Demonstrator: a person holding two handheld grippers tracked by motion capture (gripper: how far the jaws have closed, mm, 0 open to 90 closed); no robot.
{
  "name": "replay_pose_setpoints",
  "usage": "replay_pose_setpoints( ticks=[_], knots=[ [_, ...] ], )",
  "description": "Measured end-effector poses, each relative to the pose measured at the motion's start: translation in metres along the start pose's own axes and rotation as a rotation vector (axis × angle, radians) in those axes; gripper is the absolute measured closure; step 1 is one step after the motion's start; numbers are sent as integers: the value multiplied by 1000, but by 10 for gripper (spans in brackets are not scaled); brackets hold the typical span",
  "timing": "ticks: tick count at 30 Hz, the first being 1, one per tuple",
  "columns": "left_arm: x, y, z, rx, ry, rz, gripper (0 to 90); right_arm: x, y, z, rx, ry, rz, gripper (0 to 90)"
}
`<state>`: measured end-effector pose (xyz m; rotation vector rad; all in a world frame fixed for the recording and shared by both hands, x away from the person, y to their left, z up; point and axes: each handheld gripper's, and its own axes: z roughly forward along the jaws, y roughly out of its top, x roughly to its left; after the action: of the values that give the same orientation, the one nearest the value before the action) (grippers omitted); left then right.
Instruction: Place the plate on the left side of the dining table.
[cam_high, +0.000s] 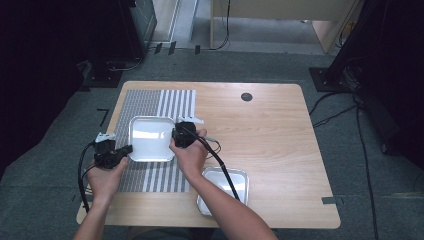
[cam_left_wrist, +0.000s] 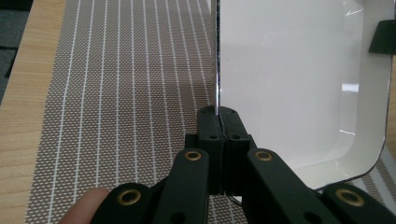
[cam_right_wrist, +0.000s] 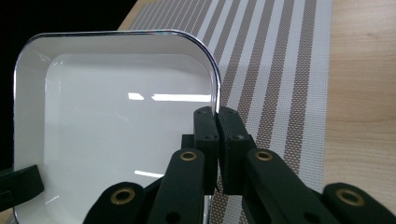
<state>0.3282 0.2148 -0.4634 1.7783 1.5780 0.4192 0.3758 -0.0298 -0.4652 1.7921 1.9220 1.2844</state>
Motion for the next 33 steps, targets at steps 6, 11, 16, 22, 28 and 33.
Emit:
replay_pose_setpoints(
  ticks=[6, 11, 16, 22, 28, 33],
  knots=[
    [13, 8, 12, 37, 19, -15, 900, 6, 3, 26, 28, -25, -1, 881],
    [25, 15, 21, 72, 16, -36, 900, 9, 4, 38, 42, -27, -5, 876],
    [34, 24, 31, 97, 15, -63, 900, 10, 9, 53, 52, -38, 14, 876],
    [40, 35, 39, 118, 22, -74, 900, 10, 14, 66, 59, -48, 26, 869],
    [48, 39, 49, 155, 16, -117, 900, 10, 16, 76, 69, -57, 7, 859],
    [49, 40, 54, 158, 24, -137, 900, 7, 12, 86, 70, -68, 14, 849]
  ],
)
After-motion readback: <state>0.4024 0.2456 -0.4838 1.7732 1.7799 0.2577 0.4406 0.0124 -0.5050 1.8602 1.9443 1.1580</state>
